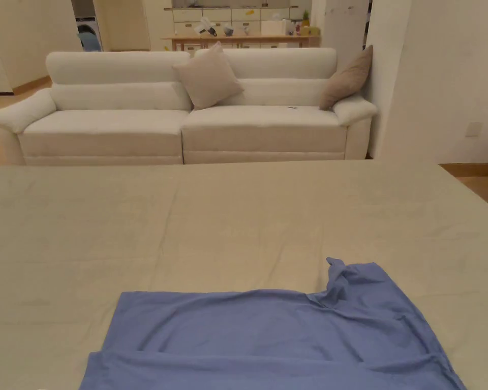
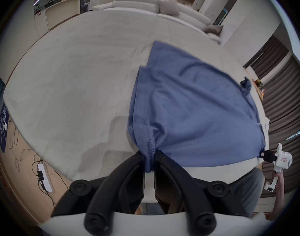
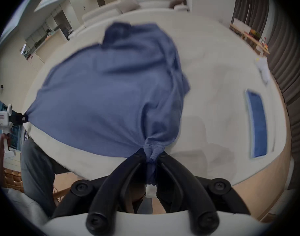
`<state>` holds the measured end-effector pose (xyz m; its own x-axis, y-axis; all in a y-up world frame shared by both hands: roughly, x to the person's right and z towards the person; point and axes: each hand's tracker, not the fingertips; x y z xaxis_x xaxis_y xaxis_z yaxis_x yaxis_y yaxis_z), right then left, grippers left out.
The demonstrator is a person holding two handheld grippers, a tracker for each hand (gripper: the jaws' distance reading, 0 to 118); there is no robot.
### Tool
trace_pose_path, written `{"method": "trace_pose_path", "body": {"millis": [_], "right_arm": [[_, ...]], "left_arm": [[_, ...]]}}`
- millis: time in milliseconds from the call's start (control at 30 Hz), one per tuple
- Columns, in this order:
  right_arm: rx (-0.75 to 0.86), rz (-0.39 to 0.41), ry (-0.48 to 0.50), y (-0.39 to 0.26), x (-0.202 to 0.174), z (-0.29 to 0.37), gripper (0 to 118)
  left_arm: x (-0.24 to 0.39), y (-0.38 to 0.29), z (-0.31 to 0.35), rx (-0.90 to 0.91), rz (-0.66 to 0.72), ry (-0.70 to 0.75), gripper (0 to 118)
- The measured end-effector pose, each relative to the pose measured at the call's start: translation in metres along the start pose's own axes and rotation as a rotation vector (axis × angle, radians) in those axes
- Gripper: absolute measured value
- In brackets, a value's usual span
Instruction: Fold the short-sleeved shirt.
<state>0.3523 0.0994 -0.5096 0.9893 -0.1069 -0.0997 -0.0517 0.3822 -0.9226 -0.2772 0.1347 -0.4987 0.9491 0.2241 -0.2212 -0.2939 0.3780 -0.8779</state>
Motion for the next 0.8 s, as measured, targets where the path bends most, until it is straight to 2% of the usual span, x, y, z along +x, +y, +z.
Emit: {"method": "trace_pose_path", "body": {"millis": [67,133,167,200,233,267,300,333,367,400,433,467,533,567,633,667,700,733,767,800], "right_arm": [[0.064,0.014,-0.024,-0.004,-0.004,0.001,10],[0.049,0.02,-0.03,-0.001,-0.006,0.007,10],[0.049,0.035,-0.036,-0.002,-0.007,0.005,14],[0.051,0.043,-0.036,-0.002,-0.006,0.003,29],[0.059,0.054,-0.037,-0.002,-0.006,0.004,29],[0.093,0.076,-0.079,-0.003,-0.004,0.007,35],[0.089,0.07,-0.119,0.0,-0.003,0.013,56],[0.106,0.039,-0.183,0.004,-0.004,0.026,82],[0.185,0.005,-0.2,0.009,-0.006,0.047,85],[0.309,-0.024,-0.166,0.011,-0.009,0.072,84],[0.463,-0.059,-0.097,0.017,-0.012,0.101,86],[0.602,-0.08,-0.055,0.025,-0.017,0.127,94],[0.812,-0.118,-0.004,0.04,-0.03,0.178,113],[0.91,-0.153,0.039,0.049,-0.035,0.201,118],[1.081,-0.192,0.17,0.061,-0.041,0.231,118],[1.123,-0.192,0.206,0.07,-0.043,0.243,117],[1.094,-0.195,0.167,0.082,-0.047,0.251,115],[1.092,-0.186,0.165,0.09,-0.05,0.255,108],[1.105,-0.155,0.184,0.099,-0.052,0.259,80],[1.13,-0.146,0.165,0.106,-0.056,0.258,39]], "left_arm": [[0.003,-0.005,-0.01,-0.024,-0.032,0.023,7],[0.005,-0.008,-0.019,-0.023,-0.033,0.034,7],[0.006,-0.007,-0.02,-0.016,-0.033,0.043,8],[0.009,-0.006,-0.02,-0.007,-0.039,0.05,10],[0.01,-0.006,-0.02,-0.003,-0.053,0.052,10],[0.009,-0.006,-0.019,0.001,-0.07,0.054,10],[0.009,-0.007,-0.014,0.006,-0.08,0.05,13],[0.011,-0.007,-0.002,0.018,-0.078,0.074,26],[0.014,-0.006,0.013,0.083,-0.087,0.117,61],[0.016,-0.007,0.034,0.241,-0.089,0.109,82],[0.018,-0.005,0.064,0.424,-0.078,0.056,90],[0.023,0.001,0.095,0.533,-0.058,0.0,91],[0.032,0.018,0.14,0.69,-0.003,-0.037,91],[0.036,0.027,0.161,0.752,0.018,-0.058,94],[0.045,0.04,0.195,0.855,0.035,-0.129,100],[0.047,0.05,0.206,0.857,0.056,-0.155,99],[0.048,0.065,0.213,0.798,0.056,-0.203,92],[0.051,0.076,0.217,0.805,0.057,-0.231,70],[0.052,0.086,0.217,0.853,0.039,-0.257,20],[0.058,0.099,0.213,0.883,0.022,-0.23,0]]}}
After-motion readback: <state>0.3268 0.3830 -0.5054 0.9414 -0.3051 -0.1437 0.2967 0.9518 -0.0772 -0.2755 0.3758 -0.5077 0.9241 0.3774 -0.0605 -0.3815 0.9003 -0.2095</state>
